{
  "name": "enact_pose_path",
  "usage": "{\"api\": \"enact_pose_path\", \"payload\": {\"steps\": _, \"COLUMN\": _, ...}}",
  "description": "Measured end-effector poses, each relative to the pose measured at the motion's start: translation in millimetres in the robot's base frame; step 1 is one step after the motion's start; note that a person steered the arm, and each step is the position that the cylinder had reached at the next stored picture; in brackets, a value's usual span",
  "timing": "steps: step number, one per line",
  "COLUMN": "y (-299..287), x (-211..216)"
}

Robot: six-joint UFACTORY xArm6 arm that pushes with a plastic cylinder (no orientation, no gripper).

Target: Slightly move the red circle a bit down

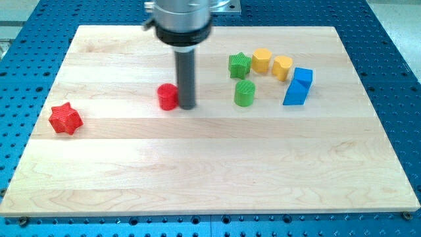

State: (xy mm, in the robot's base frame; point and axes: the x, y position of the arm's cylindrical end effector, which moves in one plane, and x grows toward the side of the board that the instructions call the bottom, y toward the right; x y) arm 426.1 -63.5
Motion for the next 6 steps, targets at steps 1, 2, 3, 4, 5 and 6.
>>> {"api": "enact_pose_path", "payload": {"steps": 1, "y": -72.0, "x": 0.0}}
{"api": "enact_pose_path", "payload": {"steps": 2, "y": -46.3, "x": -33.5}}
{"api": "enact_pose_path", "payload": {"steps": 3, "y": -70.5, "x": -54.2}}
{"api": "enact_pose_path", "payload": {"steps": 4, "y": -116.6, "x": -45.9}}
{"api": "enact_pose_path", "payload": {"steps": 5, "y": -118.6, "x": -11.0}}
{"api": "enact_pose_path", "payload": {"steps": 6, "y": -69.7, "x": -11.9}}
